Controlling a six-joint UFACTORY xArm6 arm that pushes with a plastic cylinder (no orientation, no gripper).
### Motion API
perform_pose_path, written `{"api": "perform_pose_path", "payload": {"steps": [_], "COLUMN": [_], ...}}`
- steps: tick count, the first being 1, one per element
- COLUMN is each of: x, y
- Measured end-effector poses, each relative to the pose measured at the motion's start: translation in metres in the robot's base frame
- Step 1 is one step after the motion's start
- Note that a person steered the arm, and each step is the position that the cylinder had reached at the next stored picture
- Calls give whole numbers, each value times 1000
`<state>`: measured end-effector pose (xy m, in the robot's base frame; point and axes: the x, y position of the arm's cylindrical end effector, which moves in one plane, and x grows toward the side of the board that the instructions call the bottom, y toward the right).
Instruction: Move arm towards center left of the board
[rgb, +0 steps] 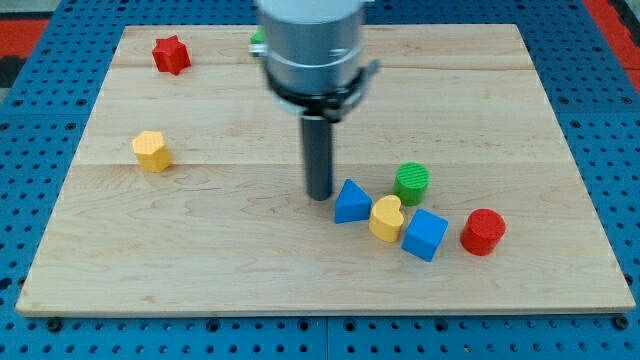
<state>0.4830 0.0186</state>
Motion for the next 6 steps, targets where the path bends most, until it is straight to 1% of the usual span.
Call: {"api": "perform_pose_path", "payload": {"steps": [1,2,3,4,5,6], "x": [0,-3,7,34,24,-46], "y": [24,16,-74,-135,-275,-294]}}
